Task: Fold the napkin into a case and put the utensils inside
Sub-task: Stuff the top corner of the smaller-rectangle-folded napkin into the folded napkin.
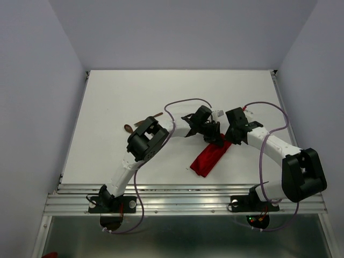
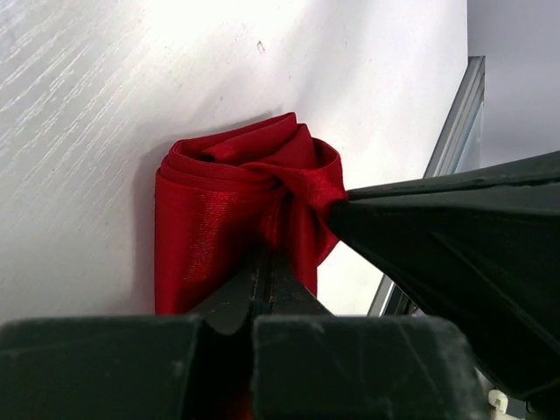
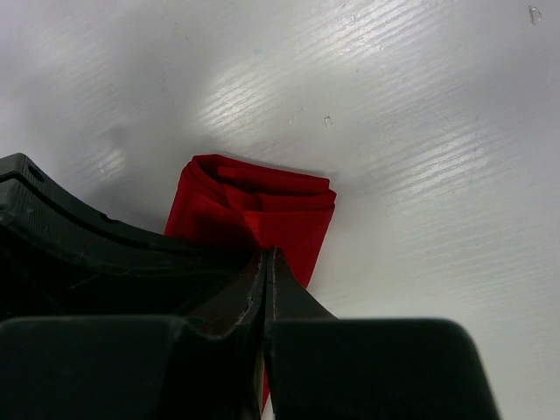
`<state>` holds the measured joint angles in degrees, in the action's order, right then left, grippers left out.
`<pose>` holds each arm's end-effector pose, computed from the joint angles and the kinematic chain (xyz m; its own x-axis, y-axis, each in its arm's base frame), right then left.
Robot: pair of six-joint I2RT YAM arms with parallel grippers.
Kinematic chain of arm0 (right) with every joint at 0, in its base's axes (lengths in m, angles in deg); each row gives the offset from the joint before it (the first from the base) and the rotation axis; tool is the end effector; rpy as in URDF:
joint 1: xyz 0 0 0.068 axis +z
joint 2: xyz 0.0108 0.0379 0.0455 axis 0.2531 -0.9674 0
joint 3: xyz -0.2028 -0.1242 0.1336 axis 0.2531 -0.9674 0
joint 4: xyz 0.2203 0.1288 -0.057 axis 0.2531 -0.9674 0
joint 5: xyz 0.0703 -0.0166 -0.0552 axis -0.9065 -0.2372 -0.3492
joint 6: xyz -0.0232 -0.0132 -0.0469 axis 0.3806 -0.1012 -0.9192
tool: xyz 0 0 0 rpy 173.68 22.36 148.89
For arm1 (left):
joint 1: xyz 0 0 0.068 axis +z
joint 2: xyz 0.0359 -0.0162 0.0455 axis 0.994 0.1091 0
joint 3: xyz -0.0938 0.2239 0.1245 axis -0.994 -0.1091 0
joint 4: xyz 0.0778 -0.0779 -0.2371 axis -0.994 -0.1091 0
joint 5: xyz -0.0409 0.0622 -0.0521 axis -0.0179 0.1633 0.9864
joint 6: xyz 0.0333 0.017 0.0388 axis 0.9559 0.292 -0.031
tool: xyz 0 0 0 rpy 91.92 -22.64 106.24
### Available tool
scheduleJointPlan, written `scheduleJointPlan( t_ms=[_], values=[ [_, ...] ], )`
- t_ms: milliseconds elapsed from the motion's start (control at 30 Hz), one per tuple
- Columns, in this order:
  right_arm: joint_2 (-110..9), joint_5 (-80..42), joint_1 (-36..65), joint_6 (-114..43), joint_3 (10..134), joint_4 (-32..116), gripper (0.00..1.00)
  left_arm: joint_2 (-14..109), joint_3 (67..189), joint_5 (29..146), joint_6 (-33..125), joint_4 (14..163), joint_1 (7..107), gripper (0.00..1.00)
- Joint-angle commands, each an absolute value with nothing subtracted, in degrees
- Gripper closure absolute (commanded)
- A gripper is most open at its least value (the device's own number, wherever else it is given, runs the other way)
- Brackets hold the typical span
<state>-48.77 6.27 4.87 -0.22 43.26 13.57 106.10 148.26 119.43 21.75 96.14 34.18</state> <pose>0.2496 0.0773 0.1975 -0.7365 0.4196 -0.5305 0.4211 0.8983 0.1259 0.3150 -0.4050 0.1307 -0.8327 0.2807 -0.4773 0.5488 0.3038 -0.7788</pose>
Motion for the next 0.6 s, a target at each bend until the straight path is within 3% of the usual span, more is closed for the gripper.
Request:
scheduleJointPlan(
  t_ms=[0,567],
  values=[
    [-47.02,6.03,4.59,0.65,42.82,14.17,0.99,106.78,151.51,120.27,22.38,95.94,33.37,1.00],
    [-45.18,2.07,4.59,1.18,39.57,16.37,0.99,107.75,150.10,118.51,22.56,95.85,31.79,1.00]
  ],
)
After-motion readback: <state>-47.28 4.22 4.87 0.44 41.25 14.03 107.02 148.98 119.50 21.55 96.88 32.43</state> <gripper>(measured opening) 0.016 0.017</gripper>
